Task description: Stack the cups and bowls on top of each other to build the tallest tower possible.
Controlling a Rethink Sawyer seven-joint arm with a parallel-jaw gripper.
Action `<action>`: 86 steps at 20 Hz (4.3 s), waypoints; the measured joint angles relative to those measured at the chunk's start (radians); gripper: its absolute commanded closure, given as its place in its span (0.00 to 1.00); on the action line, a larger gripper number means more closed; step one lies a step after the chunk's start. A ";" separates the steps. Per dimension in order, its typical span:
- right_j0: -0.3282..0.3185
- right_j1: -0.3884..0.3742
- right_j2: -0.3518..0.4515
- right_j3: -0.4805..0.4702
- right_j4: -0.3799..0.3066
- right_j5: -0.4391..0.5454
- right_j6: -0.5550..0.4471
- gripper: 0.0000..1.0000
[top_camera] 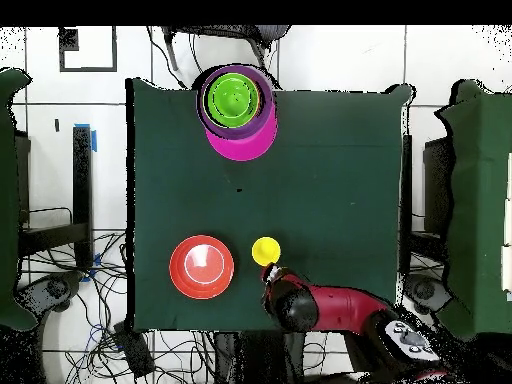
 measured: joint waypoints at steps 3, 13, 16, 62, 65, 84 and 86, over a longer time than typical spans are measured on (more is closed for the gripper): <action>-0.014 -0.063 0.019 0.003 0.005 0.038 0.000 0.00; -0.054 -0.137 0.071 0.004 0.007 0.120 0.000 0.00; -0.063 -0.145 0.084 0.004 0.007 0.133 0.000 0.00; -0.004 0.065 0.087 -0.052 0.008 0.044 0.000 0.00; -0.004 0.092 0.083 -0.059 0.008 0.031 0.000 0.00; 0.000 0.052 0.075 -0.061 0.007 0.030 0.000 1.00; -0.012 0.033 0.082 -0.061 0.007 0.034 0.000 1.00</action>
